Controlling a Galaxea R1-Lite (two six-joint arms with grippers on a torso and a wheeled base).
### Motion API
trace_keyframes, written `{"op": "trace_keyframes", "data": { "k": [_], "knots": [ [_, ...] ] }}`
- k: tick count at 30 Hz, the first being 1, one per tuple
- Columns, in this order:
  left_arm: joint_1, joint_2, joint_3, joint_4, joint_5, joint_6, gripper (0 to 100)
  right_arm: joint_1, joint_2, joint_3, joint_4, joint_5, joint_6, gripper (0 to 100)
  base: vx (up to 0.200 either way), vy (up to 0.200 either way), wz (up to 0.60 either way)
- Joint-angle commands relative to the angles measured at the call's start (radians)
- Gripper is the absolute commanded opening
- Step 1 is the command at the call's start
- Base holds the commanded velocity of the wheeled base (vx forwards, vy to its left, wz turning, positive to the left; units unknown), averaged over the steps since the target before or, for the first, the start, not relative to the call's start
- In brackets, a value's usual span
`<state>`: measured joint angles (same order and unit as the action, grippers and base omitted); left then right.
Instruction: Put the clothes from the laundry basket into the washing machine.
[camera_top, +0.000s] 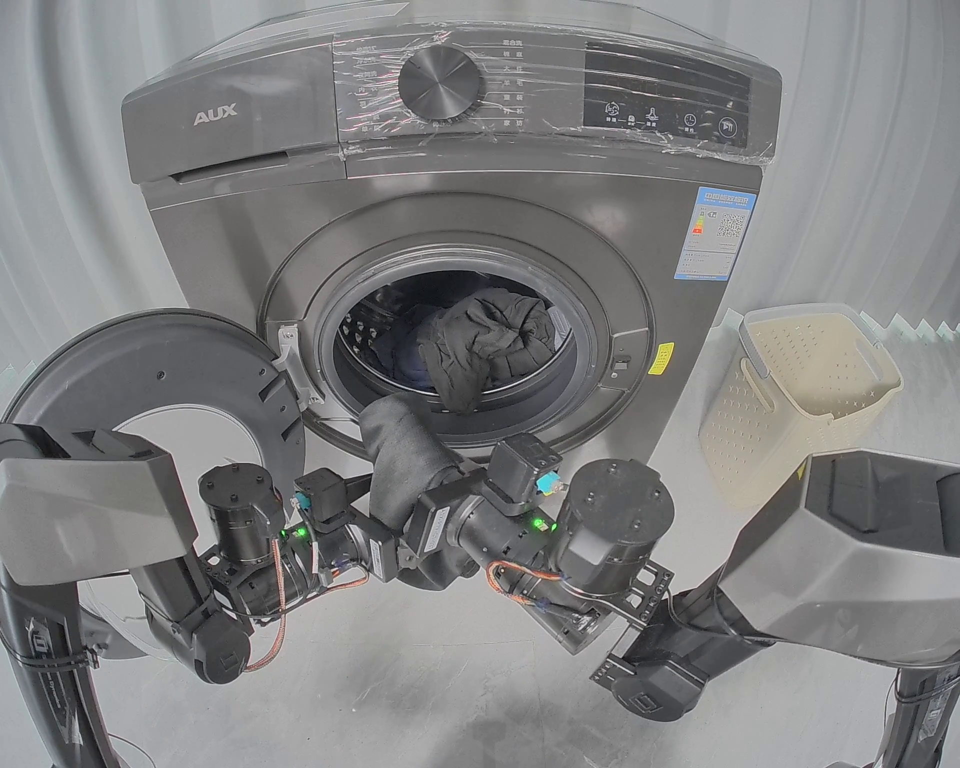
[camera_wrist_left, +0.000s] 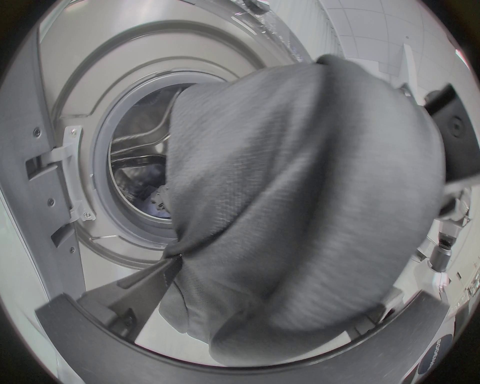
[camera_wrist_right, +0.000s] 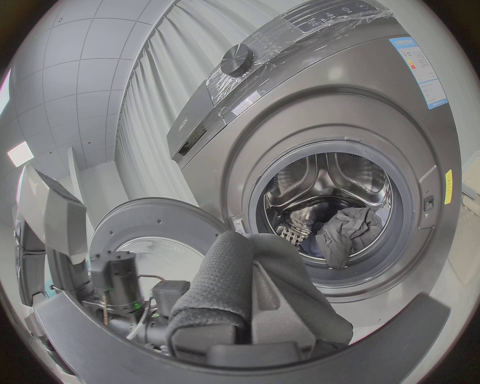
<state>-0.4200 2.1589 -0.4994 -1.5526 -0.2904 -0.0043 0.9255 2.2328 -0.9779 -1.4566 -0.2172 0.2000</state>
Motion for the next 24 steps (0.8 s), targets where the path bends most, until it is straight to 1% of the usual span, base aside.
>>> {"op": "trace_keyframes", "data": {
  "k": [1,3,5,10,13,14,17,19,23,24],
  "knots": [
    [0.007,0.027,-0.033,-0.004,0.024,-0.020,0,-0.001,-0.005,0.024,-0.004,-0.014,0.002,0,0.000,0.000,0.00],
    [0.010,0.025,-0.054,-0.004,0.045,-0.033,0,-0.010,-0.007,0.027,-0.002,-0.027,0.012,0,0.000,0.000,0.00],
    [0.023,0.024,-0.070,-0.006,0.057,-0.037,0,-0.017,-0.008,0.038,-0.002,-0.028,0.013,0,0.000,0.000,0.00],
    [0.027,0.015,-0.077,-0.006,0.057,-0.040,0,-0.036,-0.018,0.065,0.001,-0.028,0.019,0,0.000,0.000,0.00],
    [0.023,-0.005,-0.073,-0.004,0.059,-0.040,0,-0.054,-0.016,0.110,0.007,-0.030,0.021,0,0.000,0.000,0.00],
    [0.023,-0.005,-0.073,-0.004,0.059,-0.040,0,-0.054,-0.016,0.110,0.007,-0.030,0.021,0,0.000,0.000,0.00],
    [0.013,-0.036,-0.062,-0.003,0.059,-0.042,0,-0.062,-0.013,0.151,0.010,-0.030,0.021,0,0.000,0.000,0.00],
    [0.013,-0.048,-0.061,-0.003,0.059,-0.043,0,-0.062,-0.008,0.154,0.010,-0.030,0.021,0,0.000,0.000,0.00],
    [0.007,-0.068,-0.057,-0.003,0.057,-0.059,0,-0.062,-0.008,0.153,0.010,-0.030,0.021,0,0.000,0.000,0.00],
    [0.007,-0.070,-0.057,-0.003,0.057,-0.059,0,-0.062,-0.008,0.153,0.010,-0.030,0.021,0,0.000,0.000,0.00]
  ]
}}
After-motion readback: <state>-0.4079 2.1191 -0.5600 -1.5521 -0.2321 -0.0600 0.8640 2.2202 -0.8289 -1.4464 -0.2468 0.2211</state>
